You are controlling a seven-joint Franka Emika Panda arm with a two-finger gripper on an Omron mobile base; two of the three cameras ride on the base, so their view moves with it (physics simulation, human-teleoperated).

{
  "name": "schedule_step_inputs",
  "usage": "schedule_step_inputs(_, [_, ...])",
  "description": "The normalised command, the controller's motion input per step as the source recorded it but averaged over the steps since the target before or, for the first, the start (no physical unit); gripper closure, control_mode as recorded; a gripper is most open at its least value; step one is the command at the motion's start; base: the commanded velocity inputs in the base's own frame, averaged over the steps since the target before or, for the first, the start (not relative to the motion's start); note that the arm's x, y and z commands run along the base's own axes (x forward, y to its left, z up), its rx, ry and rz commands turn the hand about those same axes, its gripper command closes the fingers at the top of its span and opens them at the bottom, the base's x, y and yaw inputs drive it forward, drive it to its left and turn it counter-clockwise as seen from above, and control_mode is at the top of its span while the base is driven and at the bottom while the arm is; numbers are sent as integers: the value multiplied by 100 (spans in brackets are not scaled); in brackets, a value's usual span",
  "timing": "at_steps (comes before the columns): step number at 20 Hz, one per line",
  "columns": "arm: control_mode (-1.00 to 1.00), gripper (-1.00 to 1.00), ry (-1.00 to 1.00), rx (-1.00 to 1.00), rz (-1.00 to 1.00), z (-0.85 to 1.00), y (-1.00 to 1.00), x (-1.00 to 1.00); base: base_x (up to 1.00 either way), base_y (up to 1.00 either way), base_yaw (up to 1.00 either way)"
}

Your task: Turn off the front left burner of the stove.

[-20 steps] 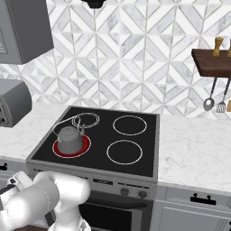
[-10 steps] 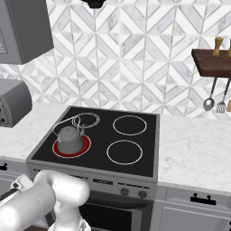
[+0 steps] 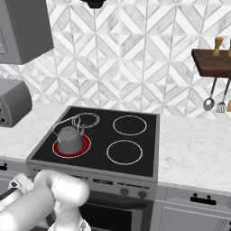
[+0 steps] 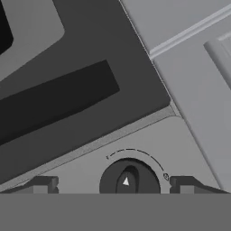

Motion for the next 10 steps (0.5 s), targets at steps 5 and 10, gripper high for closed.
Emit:
schedule_step_inputs(5, [-100,-100,0,0,4,-16,18,19,0,0,0])
schedule_step_inputs(10, [-100,-100,0,0,3,-11,5,28,0,0,0])
